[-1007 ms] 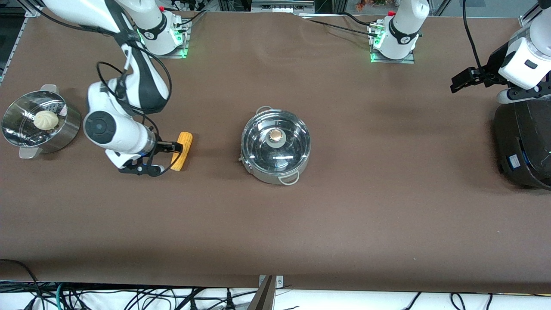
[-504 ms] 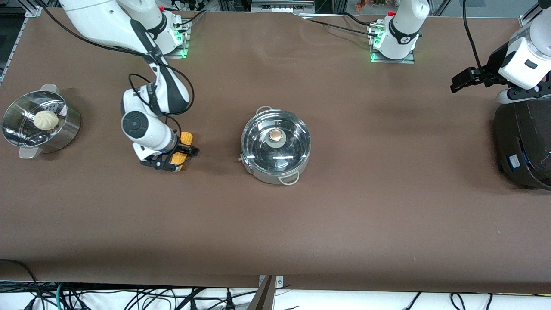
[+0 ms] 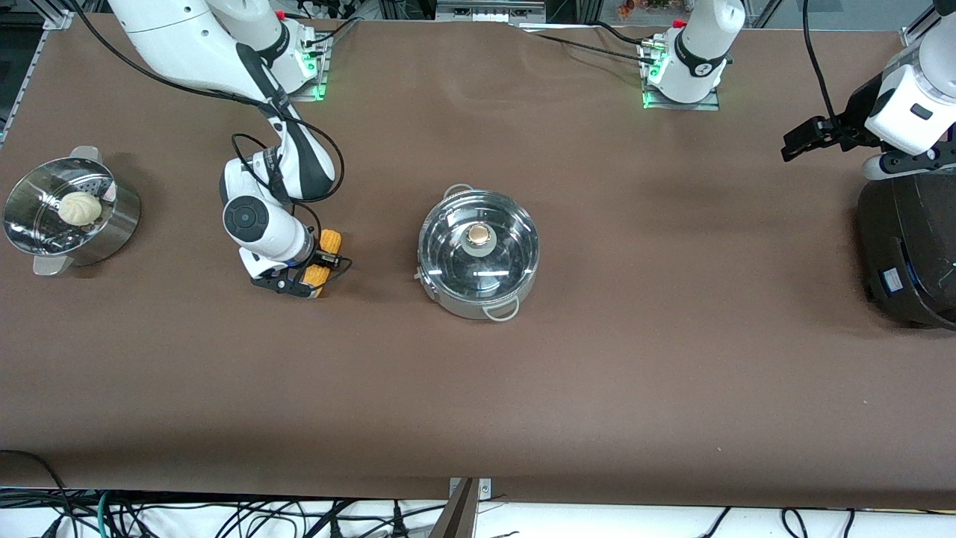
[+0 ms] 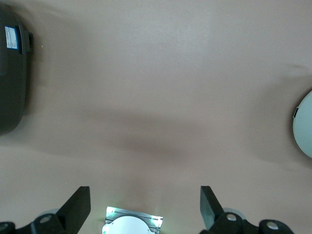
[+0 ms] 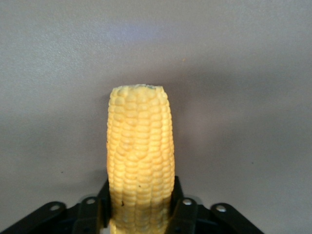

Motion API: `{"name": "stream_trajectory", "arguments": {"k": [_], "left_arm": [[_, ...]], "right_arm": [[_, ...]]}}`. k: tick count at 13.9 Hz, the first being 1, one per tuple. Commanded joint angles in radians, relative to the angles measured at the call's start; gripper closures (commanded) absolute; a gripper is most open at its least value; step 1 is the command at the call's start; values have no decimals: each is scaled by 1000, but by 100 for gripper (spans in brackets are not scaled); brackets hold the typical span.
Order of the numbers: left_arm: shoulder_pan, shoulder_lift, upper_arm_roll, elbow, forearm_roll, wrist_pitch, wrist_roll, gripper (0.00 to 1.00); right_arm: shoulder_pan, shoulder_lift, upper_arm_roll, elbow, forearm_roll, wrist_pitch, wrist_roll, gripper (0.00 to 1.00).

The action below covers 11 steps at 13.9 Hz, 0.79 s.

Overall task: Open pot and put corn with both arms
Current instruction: 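Lift the corn with the right gripper while the left gripper grasps the lid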

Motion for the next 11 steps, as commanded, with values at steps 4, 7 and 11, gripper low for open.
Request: {"name": "stream_trajectory", "arguments": {"k": [4, 7, 11], "left_arm": [[5, -15, -10, -12, 15, 5, 13, 1], [-23, 83, -19, 100, -34, 2, 1, 1], [-38, 197, -112, 214, -117, 3, -93, 1]], "right_arm": [[-4, -23, -31, 137, -16, -206, -59, 94], [-8, -23, -77, 252, -14, -350, -166, 94], [-66, -8, -91, 356, -14, -444, -306, 94]]}}
